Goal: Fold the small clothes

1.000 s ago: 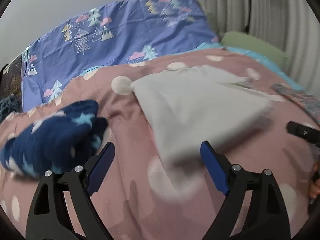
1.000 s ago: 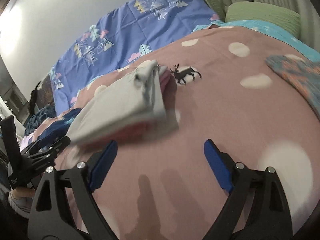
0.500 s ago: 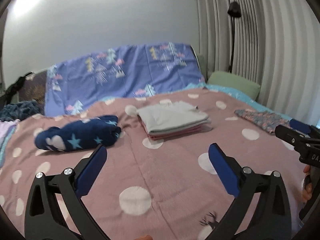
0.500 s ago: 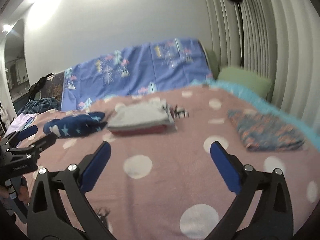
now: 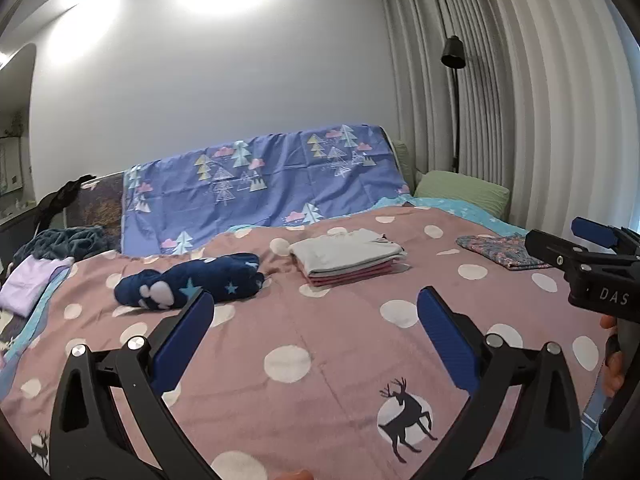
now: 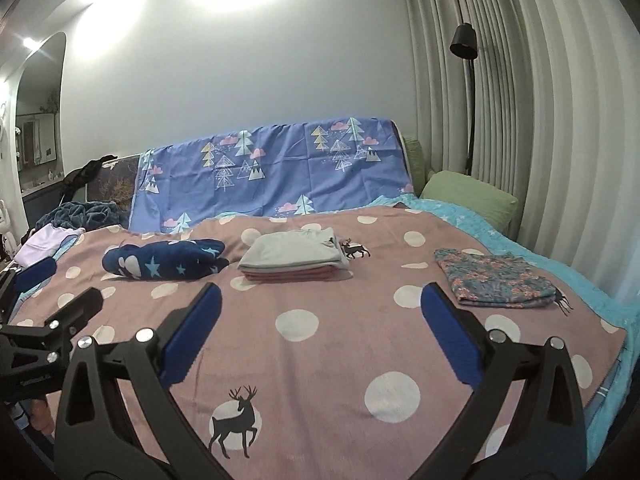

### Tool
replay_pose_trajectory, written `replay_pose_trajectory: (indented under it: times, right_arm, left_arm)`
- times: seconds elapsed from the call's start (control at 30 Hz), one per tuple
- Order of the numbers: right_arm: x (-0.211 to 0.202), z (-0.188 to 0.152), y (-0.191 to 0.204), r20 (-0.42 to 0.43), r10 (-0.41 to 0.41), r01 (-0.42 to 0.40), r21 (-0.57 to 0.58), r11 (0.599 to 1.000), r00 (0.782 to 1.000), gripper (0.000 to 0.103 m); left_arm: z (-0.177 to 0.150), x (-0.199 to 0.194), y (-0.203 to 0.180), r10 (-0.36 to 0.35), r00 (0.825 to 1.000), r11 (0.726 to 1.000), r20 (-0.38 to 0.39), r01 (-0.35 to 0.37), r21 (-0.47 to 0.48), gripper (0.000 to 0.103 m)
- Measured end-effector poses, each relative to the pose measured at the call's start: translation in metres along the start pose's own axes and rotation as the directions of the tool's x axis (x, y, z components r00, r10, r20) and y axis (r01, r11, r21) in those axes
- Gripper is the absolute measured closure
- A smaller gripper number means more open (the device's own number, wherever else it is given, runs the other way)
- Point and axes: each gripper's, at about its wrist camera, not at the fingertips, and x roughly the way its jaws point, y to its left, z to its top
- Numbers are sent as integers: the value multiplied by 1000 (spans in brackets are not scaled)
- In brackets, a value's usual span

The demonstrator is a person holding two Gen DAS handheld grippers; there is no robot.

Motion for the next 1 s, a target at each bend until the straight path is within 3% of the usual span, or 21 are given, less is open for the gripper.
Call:
replay_pose_trajectory:
  times: [0.27, 1.0]
  right_arm:
    - [-8, -11, 2, -24, 10, -10, 1, 1000, 1000, 2]
    - [-4, -25, 2, -59, -1, 1, 0, 1000, 998, 2]
  left_arm:
    - [-7, -16, 0, 19, 1000, 1000, -25, -19, -16, 1]
    - [-14, -7, -1, 32, 996, 999, -89, -35, -35, 1]
